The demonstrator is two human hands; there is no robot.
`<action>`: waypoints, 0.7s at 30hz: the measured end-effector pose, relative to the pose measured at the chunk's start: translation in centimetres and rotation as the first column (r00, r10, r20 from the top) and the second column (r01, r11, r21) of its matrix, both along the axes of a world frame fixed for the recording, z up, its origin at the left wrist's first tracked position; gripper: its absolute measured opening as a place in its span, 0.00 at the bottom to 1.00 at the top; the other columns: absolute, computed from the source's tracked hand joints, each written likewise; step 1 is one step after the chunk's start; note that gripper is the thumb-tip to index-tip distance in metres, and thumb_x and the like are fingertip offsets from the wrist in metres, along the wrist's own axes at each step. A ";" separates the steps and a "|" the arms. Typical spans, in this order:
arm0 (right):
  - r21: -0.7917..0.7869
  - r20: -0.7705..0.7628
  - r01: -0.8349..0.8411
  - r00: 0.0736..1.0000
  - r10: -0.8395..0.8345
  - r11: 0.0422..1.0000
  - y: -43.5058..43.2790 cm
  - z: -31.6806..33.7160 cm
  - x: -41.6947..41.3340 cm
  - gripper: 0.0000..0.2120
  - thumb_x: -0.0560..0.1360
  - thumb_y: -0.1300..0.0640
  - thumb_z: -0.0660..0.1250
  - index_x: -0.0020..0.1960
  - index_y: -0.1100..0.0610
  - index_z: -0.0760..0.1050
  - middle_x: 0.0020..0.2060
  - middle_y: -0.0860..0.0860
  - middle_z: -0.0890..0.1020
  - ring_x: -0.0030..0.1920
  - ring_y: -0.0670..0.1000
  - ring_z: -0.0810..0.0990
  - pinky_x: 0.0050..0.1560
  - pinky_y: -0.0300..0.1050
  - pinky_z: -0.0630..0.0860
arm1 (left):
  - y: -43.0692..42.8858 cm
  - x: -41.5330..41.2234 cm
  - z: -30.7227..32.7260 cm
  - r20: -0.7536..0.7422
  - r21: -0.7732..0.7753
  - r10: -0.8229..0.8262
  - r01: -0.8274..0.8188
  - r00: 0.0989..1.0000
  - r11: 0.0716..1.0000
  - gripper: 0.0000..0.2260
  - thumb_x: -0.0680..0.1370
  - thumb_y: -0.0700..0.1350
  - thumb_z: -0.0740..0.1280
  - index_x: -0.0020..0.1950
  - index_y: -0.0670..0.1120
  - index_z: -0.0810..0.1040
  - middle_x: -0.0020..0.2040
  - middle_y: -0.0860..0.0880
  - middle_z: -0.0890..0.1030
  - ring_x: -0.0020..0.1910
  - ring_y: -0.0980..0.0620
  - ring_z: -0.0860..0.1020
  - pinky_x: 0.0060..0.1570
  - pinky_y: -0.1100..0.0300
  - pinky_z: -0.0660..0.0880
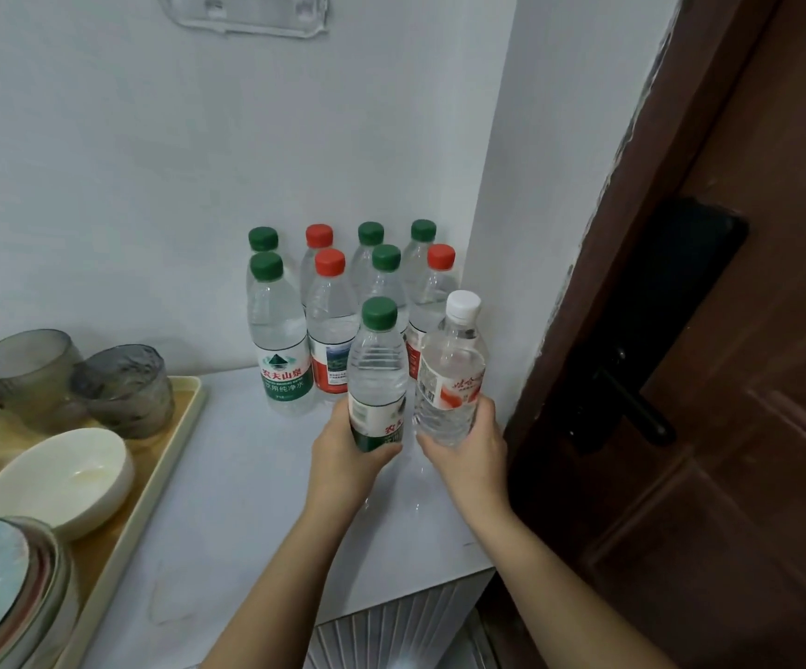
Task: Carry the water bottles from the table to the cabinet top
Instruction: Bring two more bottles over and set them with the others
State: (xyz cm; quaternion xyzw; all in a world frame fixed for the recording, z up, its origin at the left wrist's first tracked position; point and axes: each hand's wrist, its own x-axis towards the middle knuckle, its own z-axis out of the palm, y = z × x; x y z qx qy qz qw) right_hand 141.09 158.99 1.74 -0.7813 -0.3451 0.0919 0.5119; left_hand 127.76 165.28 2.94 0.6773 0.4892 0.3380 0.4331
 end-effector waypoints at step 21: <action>-0.095 -0.084 -0.119 0.990 0.111 0.988 3.0 -0.4 3.0 0.34 0.66 0.56 0.79 0.68 0.55 0.69 0.57 0.52 0.82 0.56 0.53 0.81 0.51 0.40 0.74 | 2.8 3.4 -1.4 -0.054 0.135 -0.015 0.022 0.998 0.991 0.26 0.66 0.40 0.78 0.62 0.45 0.75 0.58 0.48 0.81 0.56 0.49 0.78 0.49 0.63 0.68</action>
